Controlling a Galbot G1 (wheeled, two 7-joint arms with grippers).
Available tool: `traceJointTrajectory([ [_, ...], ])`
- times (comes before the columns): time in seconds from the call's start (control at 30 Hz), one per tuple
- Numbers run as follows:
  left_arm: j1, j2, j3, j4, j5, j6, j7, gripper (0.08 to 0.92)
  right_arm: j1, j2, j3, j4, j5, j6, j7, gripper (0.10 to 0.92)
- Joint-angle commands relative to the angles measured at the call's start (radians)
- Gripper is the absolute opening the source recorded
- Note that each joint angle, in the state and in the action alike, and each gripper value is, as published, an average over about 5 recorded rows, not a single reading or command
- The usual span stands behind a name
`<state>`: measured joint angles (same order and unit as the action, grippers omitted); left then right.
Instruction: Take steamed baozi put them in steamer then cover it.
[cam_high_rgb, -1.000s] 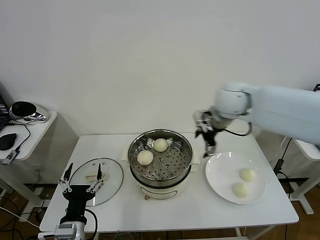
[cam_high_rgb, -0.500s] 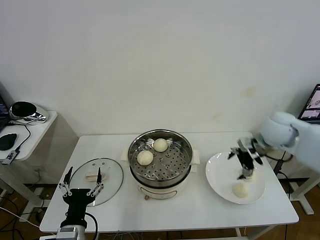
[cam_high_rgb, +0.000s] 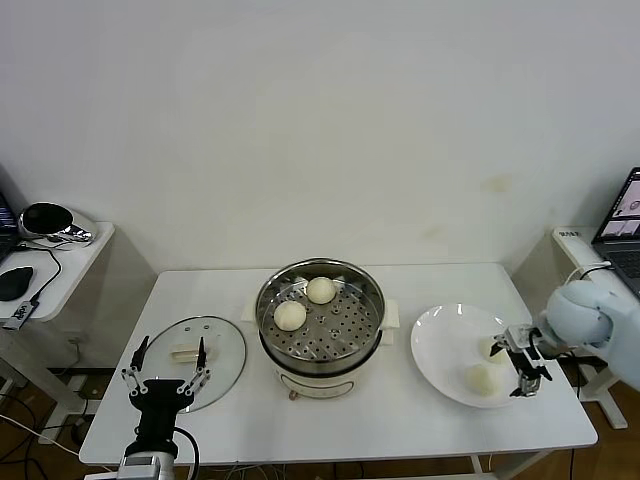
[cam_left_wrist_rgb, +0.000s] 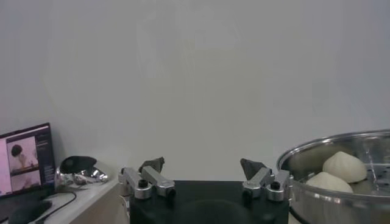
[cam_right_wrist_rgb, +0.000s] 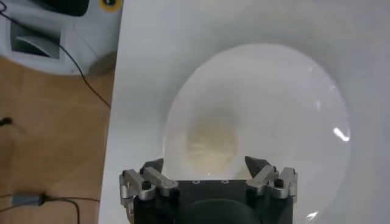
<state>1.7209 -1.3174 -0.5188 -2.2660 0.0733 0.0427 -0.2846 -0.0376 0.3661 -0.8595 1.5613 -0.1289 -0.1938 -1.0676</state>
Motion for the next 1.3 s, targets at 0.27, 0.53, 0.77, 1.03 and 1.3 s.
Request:
traceJointTrajectory([
  [0.27, -0.001, 0.000, -0.004, 0.003, -0.001, -0.002, 0.000, 0.823, -0.099, 0.078, 0.065, -0.101, -0.054, 0.005, 0.066, 0.823],
  [0.53, -0.004, -0.001, -0.004, 0.008, -0.001, -0.002, -0.001, 0.823, -0.112, 0.107, 0.068, -0.131, -0.056, -0.002, 0.075, 0.810],
  [0.77, -0.006, -0.001, -0.004, 0.008, -0.001, -0.002, 0.000, 0.823, -0.124, 0.119, 0.076, -0.138, -0.050, -0.011, 0.078, 0.716],
  [1.03, -0.004, -0.001, -0.004, 0.004, -0.001, -0.002, 0.000, 0.823, -0.134, 0.128, 0.081, -0.138, -0.046, -0.022, 0.073, 0.624],
  [1.3, -0.004, -0.002, -0.004, 0.000, -0.001, -0.002, -0.001, 0.823, -0.114, 0.117, 0.084, -0.134, -0.035, -0.020, 0.055, 0.564],
])
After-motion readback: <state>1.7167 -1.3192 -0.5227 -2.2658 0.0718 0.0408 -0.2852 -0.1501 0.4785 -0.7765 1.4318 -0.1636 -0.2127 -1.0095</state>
